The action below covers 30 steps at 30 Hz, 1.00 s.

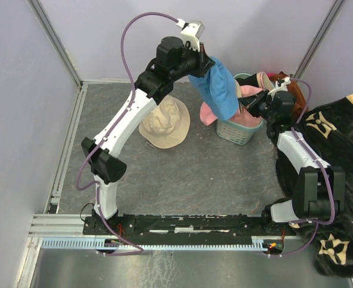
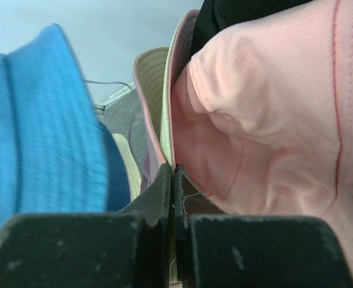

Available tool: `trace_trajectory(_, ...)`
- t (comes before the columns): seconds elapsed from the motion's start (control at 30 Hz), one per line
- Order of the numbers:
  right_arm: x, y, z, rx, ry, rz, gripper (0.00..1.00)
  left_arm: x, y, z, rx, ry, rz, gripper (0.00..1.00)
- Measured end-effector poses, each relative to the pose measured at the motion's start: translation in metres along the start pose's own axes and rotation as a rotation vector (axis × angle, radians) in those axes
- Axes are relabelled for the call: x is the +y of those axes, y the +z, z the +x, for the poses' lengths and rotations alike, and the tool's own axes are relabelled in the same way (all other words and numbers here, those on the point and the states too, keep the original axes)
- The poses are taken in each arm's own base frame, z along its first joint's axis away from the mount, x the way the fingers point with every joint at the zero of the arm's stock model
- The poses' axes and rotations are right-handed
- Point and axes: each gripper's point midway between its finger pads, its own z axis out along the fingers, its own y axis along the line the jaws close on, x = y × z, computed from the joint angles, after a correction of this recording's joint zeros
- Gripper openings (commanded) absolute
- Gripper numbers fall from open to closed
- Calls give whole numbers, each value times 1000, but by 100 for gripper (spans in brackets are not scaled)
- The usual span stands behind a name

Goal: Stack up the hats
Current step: Stack the hat on the hat.

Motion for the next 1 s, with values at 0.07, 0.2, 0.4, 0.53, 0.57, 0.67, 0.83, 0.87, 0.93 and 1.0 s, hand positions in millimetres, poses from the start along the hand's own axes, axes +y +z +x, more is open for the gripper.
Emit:
trace_trajectory(0.07,1,-1,-1,-4,0,2,1,-2,-9,-14,-29,12,-7,3)
trace_trajectory(0.2,1,-3,-3,-10,0,7,1,-6,-29,-42,-95,39,-28,3)
trace_trajectory(0.4,0,-3,-3,-13,1,15,1,-6,-62,-78,-174,86,-88,3)
trace_trajectory(0.53,0,-3,-3,-13,1,15,1,0,-86,-92,-196,106,-153,3)
trace_trajectory(0.57,0,-3,-3,-13,1,15,1,1,-93,-96,-202,109,-168,3)
trace_trajectory(0.67,0,-3,-3,-13,1,15,1,4,-113,-101,-203,107,-216,3)
trace_trajectory(0.83,0,-3,-3,-13,2,15,1,9,-141,-105,-192,102,-280,3)
trace_trajectory(0.87,0,-3,-3,-13,2,15,1,11,-147,-104,-182,102,-292,3)
trace_trajectory(0.93,1,-4,-3,-14,1,13,1,14,-154,-100,-163,101,-313,3)
trace_trajectory(1.0,1,-4,-3,-14,2,12,1,18,-162,-89,-129,100,-336,3)
